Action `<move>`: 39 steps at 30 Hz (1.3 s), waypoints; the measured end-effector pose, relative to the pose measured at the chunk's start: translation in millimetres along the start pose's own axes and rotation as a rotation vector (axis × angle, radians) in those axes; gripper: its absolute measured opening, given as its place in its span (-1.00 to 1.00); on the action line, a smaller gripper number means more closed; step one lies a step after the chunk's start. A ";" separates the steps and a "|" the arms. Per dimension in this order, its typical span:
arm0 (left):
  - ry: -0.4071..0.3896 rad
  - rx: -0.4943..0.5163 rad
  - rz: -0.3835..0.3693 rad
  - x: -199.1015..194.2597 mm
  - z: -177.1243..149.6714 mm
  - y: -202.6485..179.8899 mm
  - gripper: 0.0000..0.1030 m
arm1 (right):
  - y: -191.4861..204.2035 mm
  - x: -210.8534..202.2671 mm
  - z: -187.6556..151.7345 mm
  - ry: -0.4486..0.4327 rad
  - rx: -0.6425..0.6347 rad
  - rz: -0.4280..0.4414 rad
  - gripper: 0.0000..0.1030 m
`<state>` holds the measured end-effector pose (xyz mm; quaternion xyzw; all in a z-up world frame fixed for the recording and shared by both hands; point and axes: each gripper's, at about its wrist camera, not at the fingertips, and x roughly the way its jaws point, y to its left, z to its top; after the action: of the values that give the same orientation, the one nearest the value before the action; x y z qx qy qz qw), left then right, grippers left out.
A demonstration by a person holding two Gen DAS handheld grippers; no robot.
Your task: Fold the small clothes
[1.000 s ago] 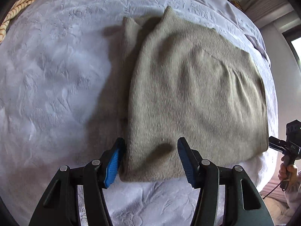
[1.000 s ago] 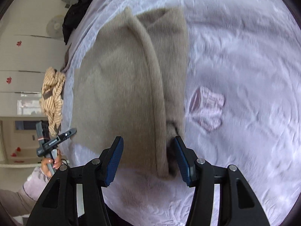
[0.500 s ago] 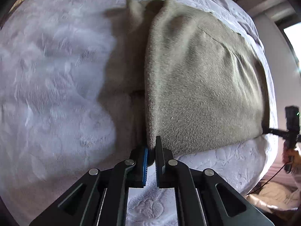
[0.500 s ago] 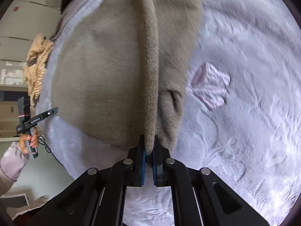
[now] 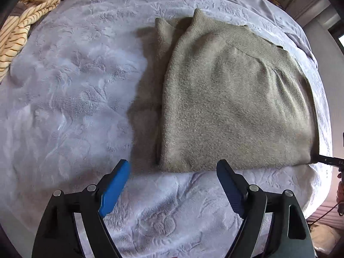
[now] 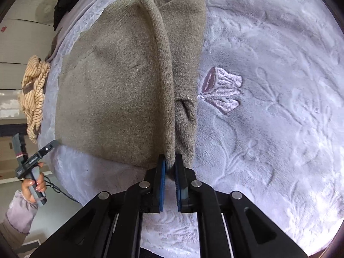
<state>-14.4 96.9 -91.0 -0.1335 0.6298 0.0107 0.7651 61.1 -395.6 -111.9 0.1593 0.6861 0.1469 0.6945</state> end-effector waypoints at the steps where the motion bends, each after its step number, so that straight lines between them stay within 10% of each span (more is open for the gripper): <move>1: -0.001 -0.010 0.003 -3.2 -1.6 -0.3 0.61 | 2.8 -4.2 -1.0 -0.004 -0.006 -0.028 -0.57; 4: -0.024 -0.046 0.029 -14.6 -7.3 4.4 0.61 | 13.3 -14.5 -5.1 -0.025 -0.019 -0.070 0.08; 15: 0.021 -0.154 0.048 -18.8 -7.4 -12.3 0.61 | 57.7 -30.3 -7.8 -0.075 -0.086 0.006 0.10; 39: 0.064 -0.021 0.040 -8.4 -14.5 -41.3 0.61 | 140.5 20.5 -21.0 -0.020 -0.103 0.062 0.36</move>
<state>-22.5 55.2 -77.5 -0.1293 0.6564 0.0282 0.7427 42.5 -259.2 -71.2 0.1461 0.6655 0.2018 0.7036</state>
